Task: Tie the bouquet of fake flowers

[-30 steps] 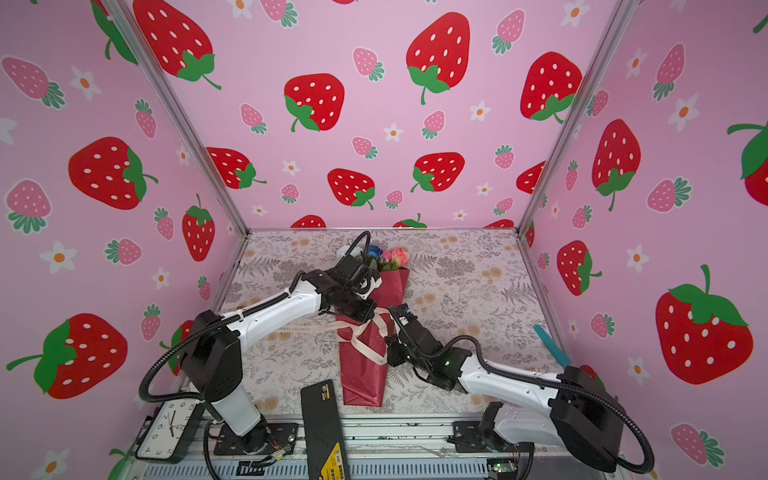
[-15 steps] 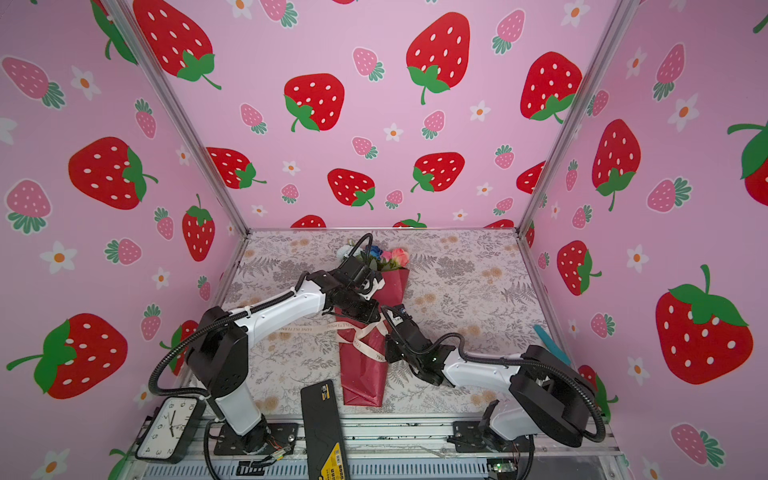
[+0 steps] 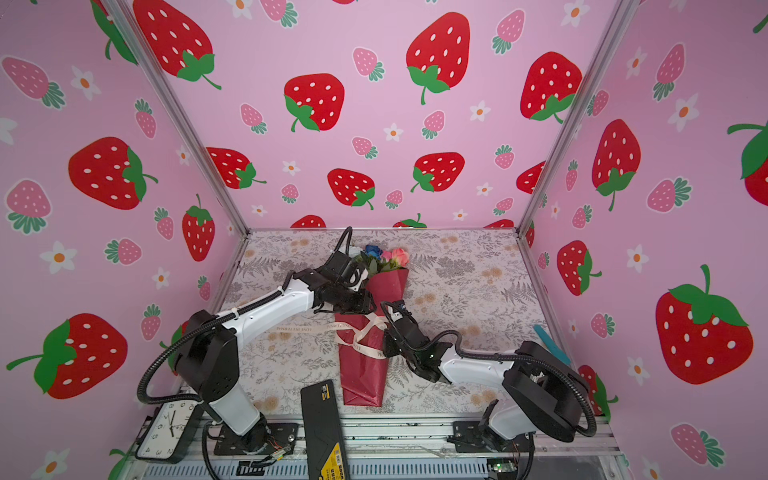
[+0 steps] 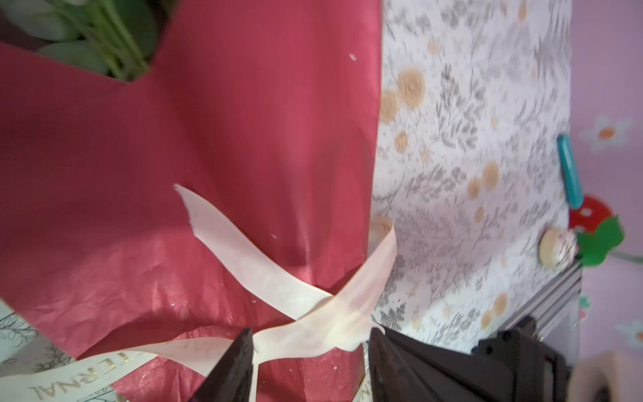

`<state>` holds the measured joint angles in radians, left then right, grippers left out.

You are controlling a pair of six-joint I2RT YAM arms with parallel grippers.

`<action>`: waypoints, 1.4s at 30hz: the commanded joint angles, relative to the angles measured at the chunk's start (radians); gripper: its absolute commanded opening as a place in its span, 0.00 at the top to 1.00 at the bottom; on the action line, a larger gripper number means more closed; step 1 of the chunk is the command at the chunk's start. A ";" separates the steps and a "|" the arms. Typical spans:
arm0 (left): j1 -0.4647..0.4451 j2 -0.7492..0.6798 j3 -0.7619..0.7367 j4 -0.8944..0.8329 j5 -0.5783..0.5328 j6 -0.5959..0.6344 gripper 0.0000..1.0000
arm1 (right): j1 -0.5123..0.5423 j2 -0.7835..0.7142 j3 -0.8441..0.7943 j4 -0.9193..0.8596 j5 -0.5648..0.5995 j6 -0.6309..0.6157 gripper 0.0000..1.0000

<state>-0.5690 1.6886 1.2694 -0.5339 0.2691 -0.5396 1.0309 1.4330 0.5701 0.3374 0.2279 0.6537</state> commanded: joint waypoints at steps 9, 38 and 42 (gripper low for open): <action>0.010 -0.004 -0.209 0.332 0.032 -0.398 0.25 | -0.007 0.037 0.036 0.026 -0.012 0.004 1.00; 0.008 0.073 -0.247 0.527 -0.010 -0.494 0.60 | -0.008 0.049 0.032 0.045 -0.024 0.016 1.00; 0.008 0.057 -0.235 0.480 -0.051 -0.459 0.68 | -0.008 0.037 0.026 0.037 -0.011 0.023 0.99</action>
<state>-0.5571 1.7615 1.0084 -0.0128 0.2680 -1.0241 1.0271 1.4780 0.5846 0.3660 0.1997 0.6582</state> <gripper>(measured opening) 0.331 0.041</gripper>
